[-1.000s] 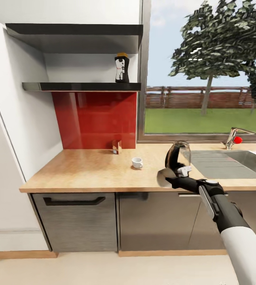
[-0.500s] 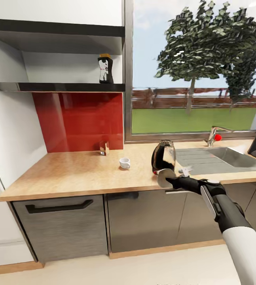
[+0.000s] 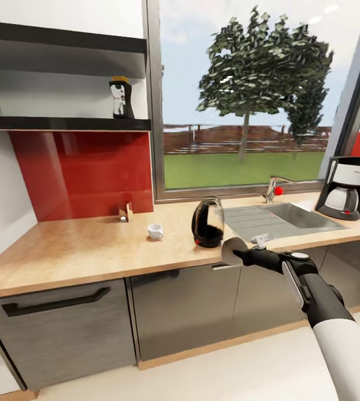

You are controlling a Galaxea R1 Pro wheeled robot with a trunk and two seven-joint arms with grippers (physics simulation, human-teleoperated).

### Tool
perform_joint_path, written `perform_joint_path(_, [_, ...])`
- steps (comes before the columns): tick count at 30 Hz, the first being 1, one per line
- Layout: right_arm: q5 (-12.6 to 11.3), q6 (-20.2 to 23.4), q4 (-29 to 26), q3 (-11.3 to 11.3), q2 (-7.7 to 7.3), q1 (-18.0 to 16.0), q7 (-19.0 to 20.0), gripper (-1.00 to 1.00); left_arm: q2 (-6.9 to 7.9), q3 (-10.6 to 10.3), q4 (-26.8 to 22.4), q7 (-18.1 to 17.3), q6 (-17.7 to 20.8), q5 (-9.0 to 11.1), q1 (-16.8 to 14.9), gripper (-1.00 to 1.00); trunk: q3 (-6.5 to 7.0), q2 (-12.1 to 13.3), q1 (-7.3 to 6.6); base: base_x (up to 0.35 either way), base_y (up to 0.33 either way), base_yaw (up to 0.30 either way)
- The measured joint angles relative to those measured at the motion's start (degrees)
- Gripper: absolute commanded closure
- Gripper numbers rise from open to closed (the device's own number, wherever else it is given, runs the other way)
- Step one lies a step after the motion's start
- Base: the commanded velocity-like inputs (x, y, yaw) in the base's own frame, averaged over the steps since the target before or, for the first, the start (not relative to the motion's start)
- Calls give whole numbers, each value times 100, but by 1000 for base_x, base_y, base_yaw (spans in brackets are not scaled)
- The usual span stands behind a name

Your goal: Set up a coffee station on the kitchen countertop: keep the coffee maker on the countertop, move the bottle of coffee from the kitchen shelf to the counter next to the coffee maker, place a paper coffee filter on top of the coffee maker, put the saucer next to the coffee maker with the coffee cup on the saucer, and place the electric kettle next to the coffee maker.

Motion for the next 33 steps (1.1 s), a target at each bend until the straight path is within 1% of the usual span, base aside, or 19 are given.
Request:
perform_joint_path(18, [0, 0, 0, 0, 0, 0, 0, 100, -3, 0, 0, 2, 3, -4, -3, -100, 48, 0, 0, 3, -4, -236])
perform_joint_path(23, [1, 1, 1, 0, 2, -2, 0, 100, -7, -11, 8, 1, 9, -7, -2, -100, 52, 0, -1, 110, -174, -64])
perform_joint_path(33, [1, -5, 1, 0, 2, -2, 0, 100, -9, -16, 9, 1, 20, -8, 1, -100, 53, 0, -2, 166, -251, -5])
